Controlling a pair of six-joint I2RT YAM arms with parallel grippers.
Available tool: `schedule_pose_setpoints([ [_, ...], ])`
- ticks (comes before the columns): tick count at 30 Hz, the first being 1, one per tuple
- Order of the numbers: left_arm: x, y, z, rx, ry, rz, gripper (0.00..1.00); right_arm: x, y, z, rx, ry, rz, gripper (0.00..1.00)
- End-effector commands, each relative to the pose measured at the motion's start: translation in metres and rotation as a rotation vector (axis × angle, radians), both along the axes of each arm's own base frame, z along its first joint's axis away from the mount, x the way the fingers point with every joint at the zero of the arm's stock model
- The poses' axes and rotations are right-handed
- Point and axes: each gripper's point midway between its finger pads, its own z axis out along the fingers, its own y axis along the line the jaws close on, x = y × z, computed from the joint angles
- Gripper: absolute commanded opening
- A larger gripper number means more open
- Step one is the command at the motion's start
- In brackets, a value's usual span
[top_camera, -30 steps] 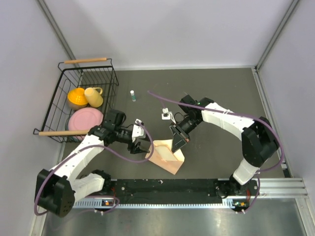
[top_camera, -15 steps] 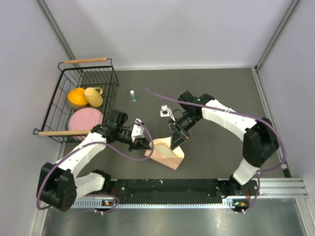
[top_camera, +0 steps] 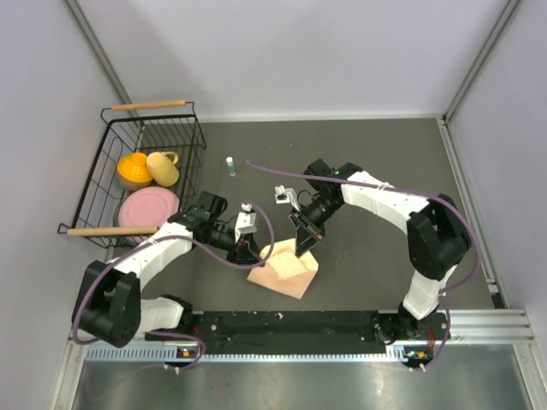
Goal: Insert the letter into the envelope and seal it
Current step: Place the letter in the envelope.
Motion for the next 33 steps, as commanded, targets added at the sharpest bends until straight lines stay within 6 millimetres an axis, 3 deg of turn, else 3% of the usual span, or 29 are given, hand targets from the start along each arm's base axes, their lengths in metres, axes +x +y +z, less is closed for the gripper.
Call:
schedule_pose_setpoints([
  [1,0.004,0.002,0.008,0.018,-0.040,-0.031,0.30,0.028,0.011,-0.010,0.001,-0.075,-0.018,0.00],
  [4,0.011,0.017,-0.004,0.088,-0.139,-0.007,0.44,0.031,0.010,-0.019,-0.009,-0.090,0.004,0.00],
  [6,0.021,0.023,-0.001,0.094,-0.217,0.031,0.56,0.029,0.012,-0.019,0.006,-0.078,0.024,0.00],
  [9,0.035,0.029,0.014,0.075,-0.320,0.077,0.66,0.024,0.016,-0.009,0.055,-0.045,0.035,0.00],
  [13,0.034,0.017,0.051,-0.036,-0.417,0.042,0.67,0.020,0.020,0.008,0.102,-0.031,0.042,0.00],
  [19,0.031,-0.011,0.072,-0.031,-0.527,-0.016,0.66,0.006,0.027,0.020,0.134,0.003,0.072,0.00],
  [23,0.032,-0.023,0.071,-0.012,-0.603,-0.038,0.66,-0.001,0.029,0.021,0.145,0.049,0.080,0.00],
  [33,0.017,-0.038,0.061,-0.015,-0.599,-0.123,0.59,-0.007,0.034,0.026,0.151,0.077,0.099,0.00],
])
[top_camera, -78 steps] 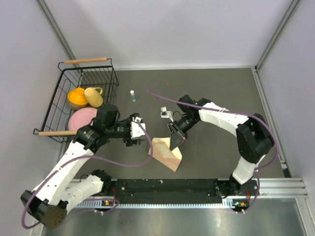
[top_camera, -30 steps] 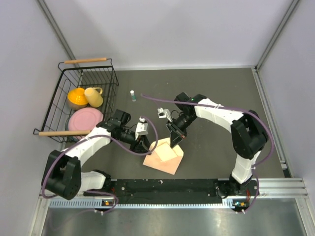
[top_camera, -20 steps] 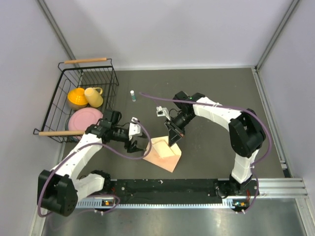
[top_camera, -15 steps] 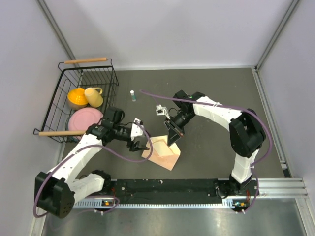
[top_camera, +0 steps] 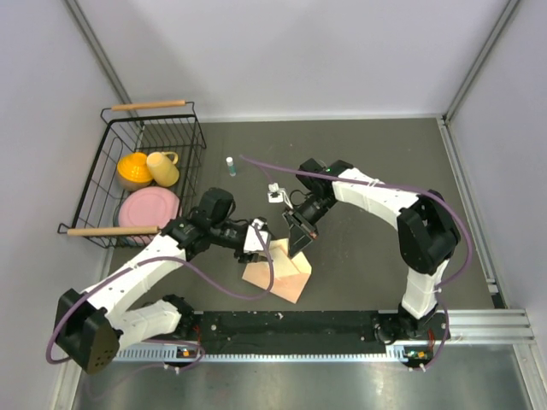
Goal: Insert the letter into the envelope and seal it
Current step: Place the letter in the envelope.
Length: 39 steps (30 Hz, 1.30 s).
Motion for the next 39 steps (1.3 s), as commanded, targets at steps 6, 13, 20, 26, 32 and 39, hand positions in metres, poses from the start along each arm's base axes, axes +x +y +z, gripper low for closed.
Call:
schedule_pose_setpoints([
  [6,0.003,-0.011,0.007,-0.022,-0.107,-0.013,0.63,-0.004,0.014,0.019,0.076,0.019,0.031,0.00],
  [13,0.005,0.003,0.016,-0.012,-0.130,0.087,0.65,-0.009,0.009,0.013,0.058,0.046,0.041,0.00],
  [20,-0.022,0.007,-0.005,0.030,-0.010,-0.032,0.62,-0.011,0.006,0.016,0.073,-0.048,0.079,0.00],
  [26,-0.017,0.014,-0.005,0.016,0.036,-0.021,0.54,-0.020,-0.005,0.006,0.033,-0.179,0.153,0.00],
  [32,-0.027,0.015,-0.016,0.039,0.093,-0.087,0.45,-0.020,-0.003,0.006,0.040,-0.215,0.173,0.00],
  [39,-0.030,0.020,-0.029,0.082,0.134,-0.108,0.00,-0.021,-0.006,0.008,0.022,-0.219,0.163,0.12],
])
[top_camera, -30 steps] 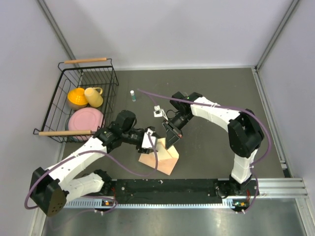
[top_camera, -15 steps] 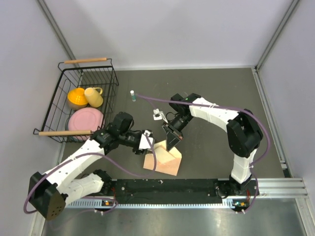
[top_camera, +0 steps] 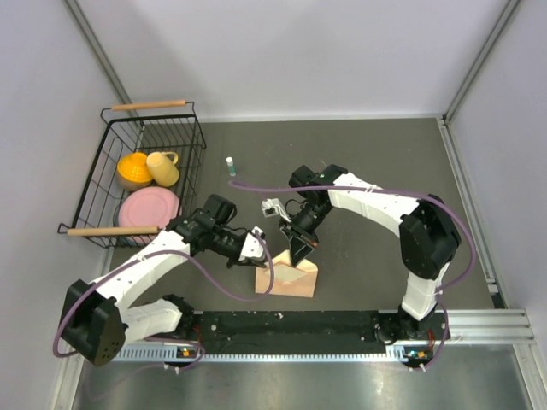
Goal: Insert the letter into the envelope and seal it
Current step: Place the letter in the envelope.
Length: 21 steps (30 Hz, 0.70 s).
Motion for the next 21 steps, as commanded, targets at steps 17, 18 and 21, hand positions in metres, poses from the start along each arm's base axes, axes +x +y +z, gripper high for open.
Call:
schedule_pose_setpoints([
  [17,0.005,0.011,0.031,-0.120,-0.097,0.001,0.54,0.009,0.008,0.019,0.052,0.041,-0.062,0.00],
  [18,0.004,0.013,0.034,-0.128,-0.125,-0.004,0.55,0.009,0.008,0.020,0.053,0.047,-0.065,0.00],
  [21,-0.004,0.012,0.048,-0.193,-0.229,-0.040,0.56,0.006,0.011,0.020,0.049,0.088,-0.073,0.00],
])
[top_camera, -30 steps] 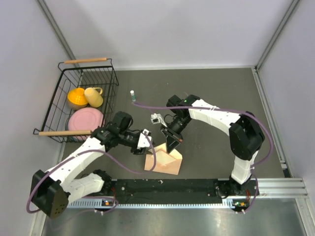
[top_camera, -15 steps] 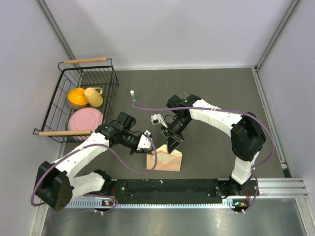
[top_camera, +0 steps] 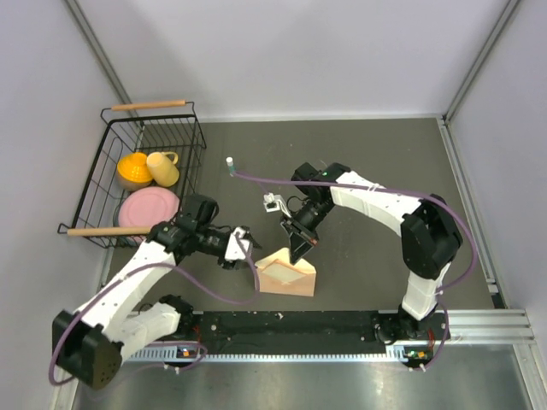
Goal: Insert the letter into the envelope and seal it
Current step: Place the letter in the envelope.
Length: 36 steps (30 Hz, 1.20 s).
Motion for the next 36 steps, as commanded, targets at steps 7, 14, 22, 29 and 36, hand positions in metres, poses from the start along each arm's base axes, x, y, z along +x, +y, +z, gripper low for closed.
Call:
schedule_pose_setpoints([
  [7,-0.022,-0.023,0.034,-0.076,-0.209,-0.118,0.58,0.002,0.014,0.009,0.040,0.090,-0.028,0.00],
  [14,-0.023,-0.039,0.027,-0.026,-0.226,-0.137,0.61,0.002,0.017,0.014,0.051,0.098,-0.030,0.00],
  [22,-0.016,-0.050,0.025,-0.016,-0.248,-0.115,0.63,-0.004,0.017,0.017,0.065,0.106,-0.014,0.00],
  [29,-0.022,-0.051,0.016,0.009,-0.219,-0.132,0.57,-0.008,0.018,0.020,0.074,0.096,0.002,0.00],
  [36,-0.031,-0.050,0.003,0.038,-0.197,-0.160,0.46,-0.010,0.016,0.018,0.075,0.110,0.003,0.00],
])
